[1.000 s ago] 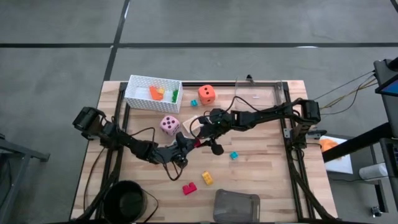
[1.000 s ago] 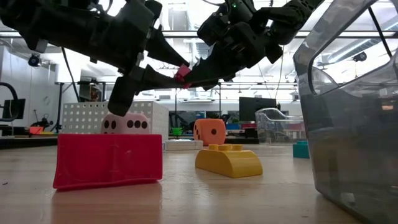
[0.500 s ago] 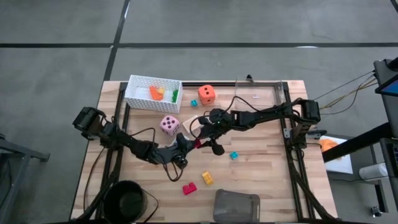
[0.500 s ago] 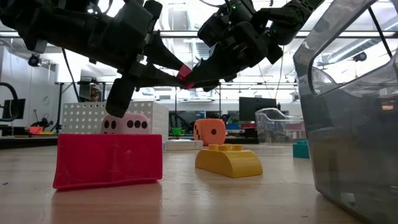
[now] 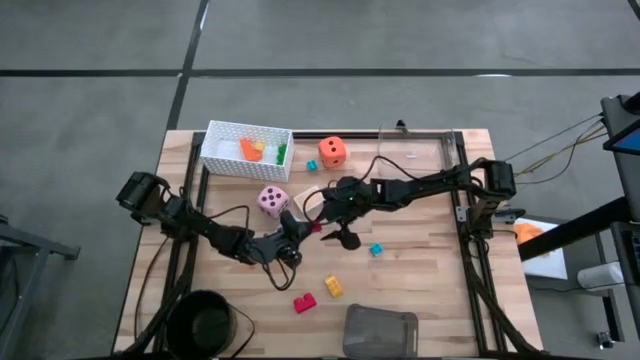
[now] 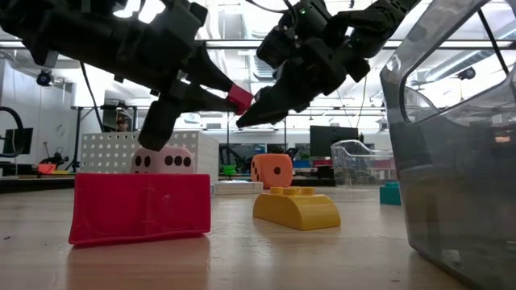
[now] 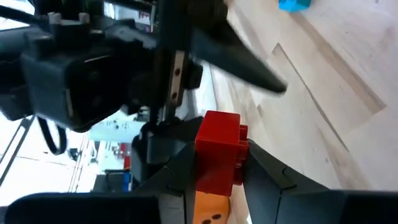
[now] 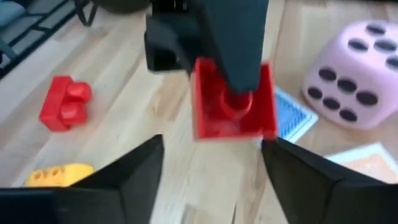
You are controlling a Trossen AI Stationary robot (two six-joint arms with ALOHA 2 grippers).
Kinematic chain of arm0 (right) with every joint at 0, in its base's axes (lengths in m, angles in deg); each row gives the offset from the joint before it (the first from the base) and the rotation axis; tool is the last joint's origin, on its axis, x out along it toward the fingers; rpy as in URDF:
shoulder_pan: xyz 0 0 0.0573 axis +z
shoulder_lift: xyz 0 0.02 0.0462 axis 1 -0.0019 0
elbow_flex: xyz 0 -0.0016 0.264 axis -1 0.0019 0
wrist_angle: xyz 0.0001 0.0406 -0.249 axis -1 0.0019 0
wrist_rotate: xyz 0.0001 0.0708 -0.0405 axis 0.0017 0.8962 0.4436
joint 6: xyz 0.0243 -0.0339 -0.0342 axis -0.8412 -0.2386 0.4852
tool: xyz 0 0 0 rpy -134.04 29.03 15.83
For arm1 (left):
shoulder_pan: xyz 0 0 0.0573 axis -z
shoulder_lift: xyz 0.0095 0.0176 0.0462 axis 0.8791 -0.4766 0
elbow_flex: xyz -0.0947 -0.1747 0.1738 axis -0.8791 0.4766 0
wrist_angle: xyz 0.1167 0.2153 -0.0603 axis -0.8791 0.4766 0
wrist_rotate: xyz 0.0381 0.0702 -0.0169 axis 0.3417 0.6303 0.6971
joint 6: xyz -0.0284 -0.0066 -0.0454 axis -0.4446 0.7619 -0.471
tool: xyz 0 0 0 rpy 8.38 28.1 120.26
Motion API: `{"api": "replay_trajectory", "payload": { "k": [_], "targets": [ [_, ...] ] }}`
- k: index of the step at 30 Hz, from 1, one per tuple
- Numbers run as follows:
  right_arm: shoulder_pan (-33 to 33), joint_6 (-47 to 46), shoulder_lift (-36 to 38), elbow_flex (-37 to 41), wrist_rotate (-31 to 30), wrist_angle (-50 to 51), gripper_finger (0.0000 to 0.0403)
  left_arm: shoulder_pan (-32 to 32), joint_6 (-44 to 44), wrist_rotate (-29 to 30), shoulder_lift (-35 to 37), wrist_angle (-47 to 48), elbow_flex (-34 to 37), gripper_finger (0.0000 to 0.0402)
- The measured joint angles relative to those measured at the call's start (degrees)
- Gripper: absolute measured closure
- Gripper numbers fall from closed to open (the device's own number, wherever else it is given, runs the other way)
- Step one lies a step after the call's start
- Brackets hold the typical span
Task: Pick & Place Toys
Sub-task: Put the small red game piece into the white bin
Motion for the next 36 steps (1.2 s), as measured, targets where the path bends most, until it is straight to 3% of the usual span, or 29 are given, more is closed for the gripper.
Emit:
{"api": "replay_trajectory", "payload": {
  "k": [4, 10, 16, 22, 32, 36],
  "targets": [
    [-0.07, 0.75, 0.9, 0.23, -0.02, 1.3, 0.009, 0.04, -2.9, 0.38, 0.35, 1.89, 0.03, 0.0309],
    [-0.19, 1.75, 4.01, 4.74, 0.22, -5.78, 0.0084, -0.02, -8.62, 0.07, 1.58, 2.86, 0.1, 0.0309],
    [-0.34, 0.4, 8.32, 17.12, 1.13, -30.13, 0.0083, -1.12, -16.13, -4.51, 5.58, 7.2, 0.55, 0.0309],
    [-0.44, -4.27, 13.5, 30.43, 0.82, -47.28, 0.0083, -5.63, -27.61, -16.93, 11.39, 8.13, 1.81, 0.0309],
    [-0.09, -7.47, 21.92, 41.28, -3.19, -48.92, 0.0082, -18.45, -43.2, -30.51, 22.65, 7.86, 7.3, 0.0309],
    [-0.11, -7.54, 23.13, 42.11, -3.37, -49.01, 0.0082, -25.14, -47.09, -31.81, 27.48, 8.17, 9.55, 0.0309]
  ]
}}
